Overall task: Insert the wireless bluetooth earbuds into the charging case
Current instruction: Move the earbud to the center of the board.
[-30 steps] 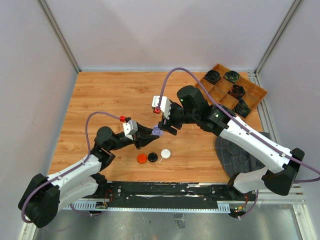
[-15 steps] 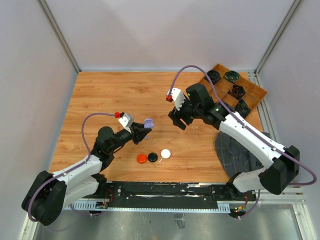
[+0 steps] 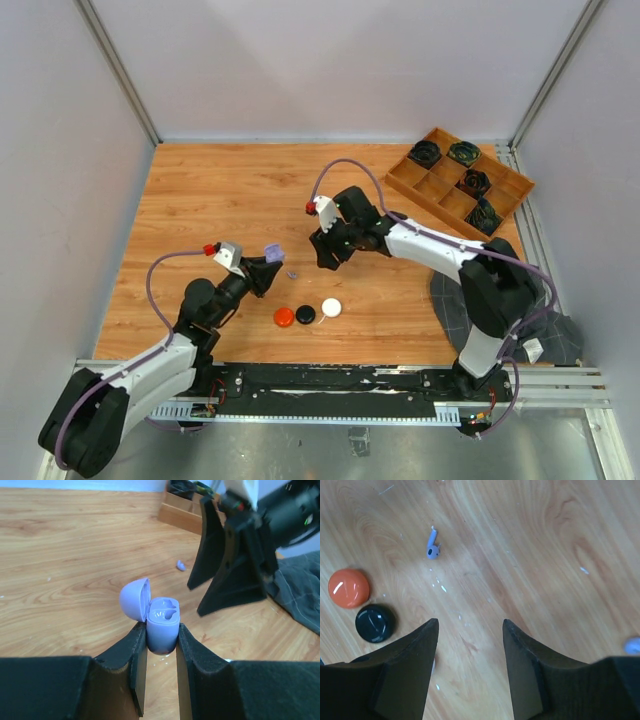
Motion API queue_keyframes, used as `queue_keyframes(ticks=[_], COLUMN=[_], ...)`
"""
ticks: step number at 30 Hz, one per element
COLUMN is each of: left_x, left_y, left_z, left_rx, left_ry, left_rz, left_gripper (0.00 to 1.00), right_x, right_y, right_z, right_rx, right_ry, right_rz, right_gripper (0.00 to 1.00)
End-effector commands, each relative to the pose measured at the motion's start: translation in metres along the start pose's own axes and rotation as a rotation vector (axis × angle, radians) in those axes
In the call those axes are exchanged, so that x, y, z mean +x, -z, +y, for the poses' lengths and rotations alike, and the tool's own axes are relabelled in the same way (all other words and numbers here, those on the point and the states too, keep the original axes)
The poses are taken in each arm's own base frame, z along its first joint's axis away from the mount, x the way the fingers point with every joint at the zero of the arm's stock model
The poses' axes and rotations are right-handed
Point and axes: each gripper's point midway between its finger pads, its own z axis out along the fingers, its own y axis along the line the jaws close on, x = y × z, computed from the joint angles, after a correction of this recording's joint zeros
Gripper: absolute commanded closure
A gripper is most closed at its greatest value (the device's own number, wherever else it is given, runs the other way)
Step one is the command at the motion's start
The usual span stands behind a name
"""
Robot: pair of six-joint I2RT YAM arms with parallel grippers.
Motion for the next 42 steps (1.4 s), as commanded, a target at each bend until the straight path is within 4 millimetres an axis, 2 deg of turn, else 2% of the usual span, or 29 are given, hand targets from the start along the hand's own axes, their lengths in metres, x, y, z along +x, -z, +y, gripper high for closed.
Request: queue_keyframes(ticks=[1, 8, 13, 15, 17, 23, 27, 36, 42], left_x=[-0.028, -0.037, -0.036, -0.036, -0.036, -0.038, -0.039, -0.040, -0.040], left_y=[0.007, 0.018, 0.017, 0.016, 0.015, 0.016, 0.016, 0.015, 0.015], left_z=[0.018, 0.026, 0.023, 0.021, 0.019, 0.017, 0.017, 0.013, 0.012], left_rx=[-0.110, -0.162, -0.143, -0.134, -0.123, -0.112, -0.110, -0.092, -0.085], left_ry=[-0.005, -0.011, -0.013, -0.014, -0.016, -0.022, -0.023, -0.023, -0.022], left_rz=[-0.147, -0.212, -0.207, -0.203, -0.201, -0.206, -0.208, -0.209, -0.208], left_gripper=[1.00, 1.00, 1.00, 1.00, 1.00, 1.00, 1.00, 1.00, 1.00], right_x=[-0.013, -0.010, -0.005, -0.010, -0.002, 0.001, 0.007, 0.018, 0.029], right_y=[-0.037, -0.075, -0.095, -0.098, -0.109, -0.122, -0.124, -0.113, -0.104], right_z=[0.025, 0.052, 0.054, 0.055, 0.056, 0.056, 0.059, 0.070, 0.062], right_rx=[-0.086, -0.164, -0.172, -0.175, -0.184, -0.192, -0.200, -0.209, -0.166], right_ry=[-0.110, -0.133, -0.156, -0.155, -0.168, -0.179, -0.186, -0.133, -0.073], right_rz=[-0.081, -0.081, -0.062, -0.072, -0.055, -0.045, -0.014, 0.076, 0.135], right_gripper=[0.46, 0.51, 0.58, 0.59, 0.61, 0.66, 0.72, 0.78, 0.86])
